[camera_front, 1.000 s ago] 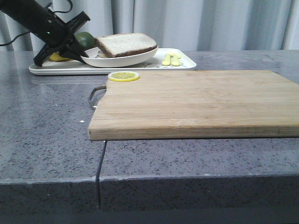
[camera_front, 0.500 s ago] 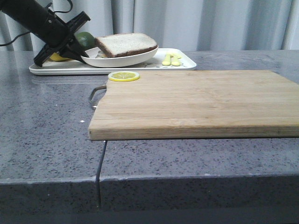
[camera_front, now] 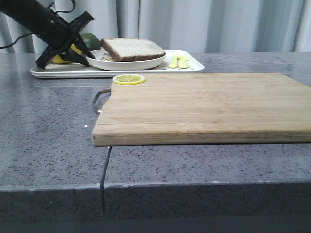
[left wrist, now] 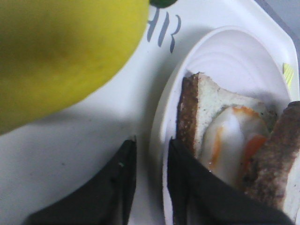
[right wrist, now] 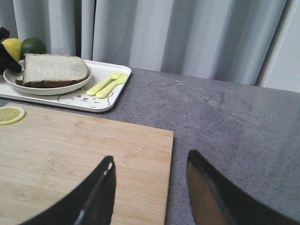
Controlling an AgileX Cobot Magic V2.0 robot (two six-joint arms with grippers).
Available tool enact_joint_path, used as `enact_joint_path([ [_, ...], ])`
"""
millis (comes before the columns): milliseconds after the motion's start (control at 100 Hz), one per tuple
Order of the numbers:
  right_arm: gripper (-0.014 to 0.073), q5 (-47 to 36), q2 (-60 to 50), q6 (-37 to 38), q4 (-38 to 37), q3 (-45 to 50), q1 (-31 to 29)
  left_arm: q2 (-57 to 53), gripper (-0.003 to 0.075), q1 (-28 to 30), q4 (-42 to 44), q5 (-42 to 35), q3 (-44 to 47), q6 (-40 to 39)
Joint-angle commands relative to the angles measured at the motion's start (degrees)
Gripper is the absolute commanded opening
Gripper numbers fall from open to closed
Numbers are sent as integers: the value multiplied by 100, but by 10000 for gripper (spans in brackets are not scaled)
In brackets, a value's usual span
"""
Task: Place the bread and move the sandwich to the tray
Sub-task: 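Carry the plate over the bear tray and lower it with the left gripper, then open the left gripper and raise it off the plate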
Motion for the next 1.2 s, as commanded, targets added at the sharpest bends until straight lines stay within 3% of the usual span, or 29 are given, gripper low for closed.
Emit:
enact_joint_path([
  [0,366,-448,47,2,-39,-150,-23,-428,237,-28,-240,-166,-184,-55],
  [850,366,-453,46,2,-44,-150,-23,-428,256,-6,512,471,-1160,-183],
  [1190,366,-453,46,2,-44,-150,-23,-428,253,-6,693,1531,-2736,-183],
])
